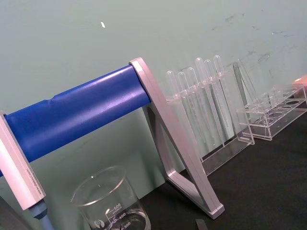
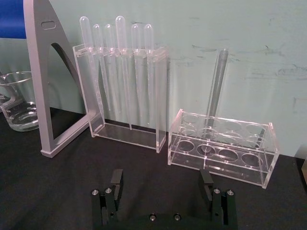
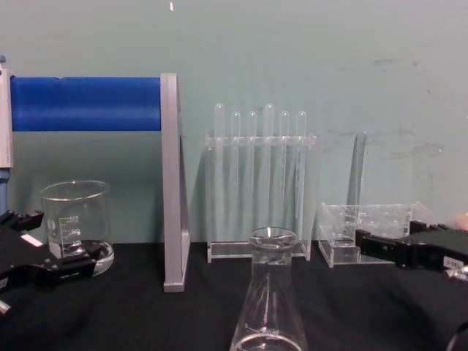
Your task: Grasp the erlenmeyer flask with one hand, shake it three times, then place it back.
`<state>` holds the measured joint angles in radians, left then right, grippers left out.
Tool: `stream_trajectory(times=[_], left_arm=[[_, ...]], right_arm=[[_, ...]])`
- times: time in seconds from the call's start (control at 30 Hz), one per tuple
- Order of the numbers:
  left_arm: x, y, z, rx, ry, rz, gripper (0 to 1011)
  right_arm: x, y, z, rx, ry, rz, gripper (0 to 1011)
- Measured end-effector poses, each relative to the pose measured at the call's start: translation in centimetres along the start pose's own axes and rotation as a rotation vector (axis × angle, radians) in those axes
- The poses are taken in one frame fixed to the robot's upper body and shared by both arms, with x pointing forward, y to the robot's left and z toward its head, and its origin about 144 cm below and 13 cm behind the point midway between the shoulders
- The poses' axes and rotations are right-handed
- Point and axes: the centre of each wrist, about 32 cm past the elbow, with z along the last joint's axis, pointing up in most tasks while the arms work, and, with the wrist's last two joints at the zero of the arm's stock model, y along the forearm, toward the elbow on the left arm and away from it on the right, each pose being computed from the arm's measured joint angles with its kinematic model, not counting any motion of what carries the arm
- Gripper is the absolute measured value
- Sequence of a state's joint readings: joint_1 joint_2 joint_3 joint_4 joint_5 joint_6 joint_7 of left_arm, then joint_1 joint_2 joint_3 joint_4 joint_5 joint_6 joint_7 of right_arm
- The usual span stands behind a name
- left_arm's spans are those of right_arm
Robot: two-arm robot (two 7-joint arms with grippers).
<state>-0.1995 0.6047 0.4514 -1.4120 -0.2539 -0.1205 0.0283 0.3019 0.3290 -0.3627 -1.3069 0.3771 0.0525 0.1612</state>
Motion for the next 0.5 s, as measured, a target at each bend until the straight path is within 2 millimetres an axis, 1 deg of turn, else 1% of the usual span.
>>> stream_trajectory(times=[0.5], left_arm=[[0.0, 0.0, 0.0, 0.0, 0.0, 0.0, 1001]], right_arm=[[0.0, 0.0, 0.0, 0.0, 0.0, 0.0, 1000]])
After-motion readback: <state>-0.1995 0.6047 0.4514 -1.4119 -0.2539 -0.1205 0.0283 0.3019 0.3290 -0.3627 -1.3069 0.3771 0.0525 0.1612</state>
